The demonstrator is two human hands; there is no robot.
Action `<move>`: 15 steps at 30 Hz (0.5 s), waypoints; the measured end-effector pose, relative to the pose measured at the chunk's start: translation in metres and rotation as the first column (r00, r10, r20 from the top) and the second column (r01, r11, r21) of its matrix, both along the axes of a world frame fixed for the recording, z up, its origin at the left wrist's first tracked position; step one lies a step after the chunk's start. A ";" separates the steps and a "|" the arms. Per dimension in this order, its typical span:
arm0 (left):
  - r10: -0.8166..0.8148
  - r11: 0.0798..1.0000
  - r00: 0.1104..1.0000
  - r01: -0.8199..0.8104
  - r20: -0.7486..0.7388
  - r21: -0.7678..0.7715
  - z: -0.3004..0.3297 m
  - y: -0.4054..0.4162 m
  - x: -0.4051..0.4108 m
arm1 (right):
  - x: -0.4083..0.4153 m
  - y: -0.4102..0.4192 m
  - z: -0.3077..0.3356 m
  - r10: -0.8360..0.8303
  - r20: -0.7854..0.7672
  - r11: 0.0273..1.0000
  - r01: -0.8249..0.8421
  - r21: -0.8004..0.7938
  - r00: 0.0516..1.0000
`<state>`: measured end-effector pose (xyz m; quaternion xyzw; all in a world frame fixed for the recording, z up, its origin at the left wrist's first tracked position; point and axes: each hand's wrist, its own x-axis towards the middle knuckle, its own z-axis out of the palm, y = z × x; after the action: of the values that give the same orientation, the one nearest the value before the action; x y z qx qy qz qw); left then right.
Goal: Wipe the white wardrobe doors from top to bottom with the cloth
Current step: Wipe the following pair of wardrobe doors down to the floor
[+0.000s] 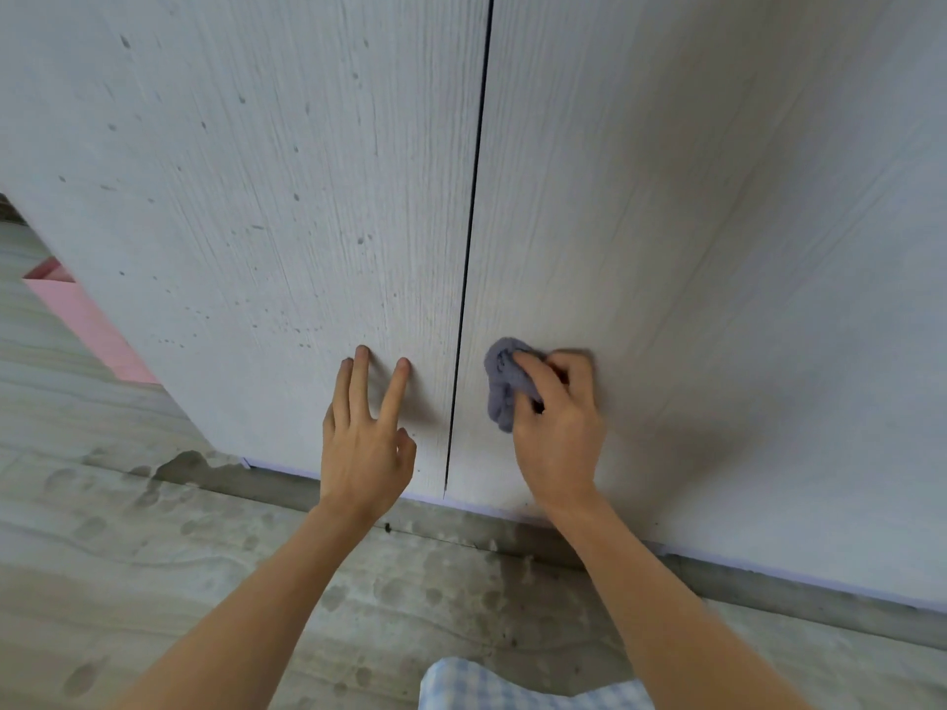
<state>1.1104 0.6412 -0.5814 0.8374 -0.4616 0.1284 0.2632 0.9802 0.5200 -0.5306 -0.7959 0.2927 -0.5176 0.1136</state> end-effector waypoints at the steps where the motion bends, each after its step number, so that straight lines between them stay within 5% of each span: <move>1: -0.003 1.000 1.000 0.004 0.007 -0.013 0.000 -0.001 -0.002 | 0.001 -0.001 0.012 -0.008 0.093 1.000 0.006 0.028 0.996; 3: -0.011 0.999 0.999 0.012 0.030 -0.037 0.002 -0.005 -0.004 | 0.000 -0.002 0.024 -0.020 0.154 0.999 0.013 0.046 0.988; 8: -0.003 0.996 0.997 0.010 0.078 -0.088 0.019 -0.016 -0.007 | -0.012 -0.002 0.009 -0.010 -0.008 0.999 0.011 0.053 1.000; 15: 0.003 0.982 0.968 0.044 0.250 -0.183 0.052 -0.032 -0.012 | -0.028 -0.017 0.083 -0.062 0.322 0.990 0.016 0.144 0.945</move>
<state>1.0985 0.6091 -0.5293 0.7812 -0.4856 0.2726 0.2821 0.9526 0.5028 -0.4475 -0.6837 0.3210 -0.6224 0.2053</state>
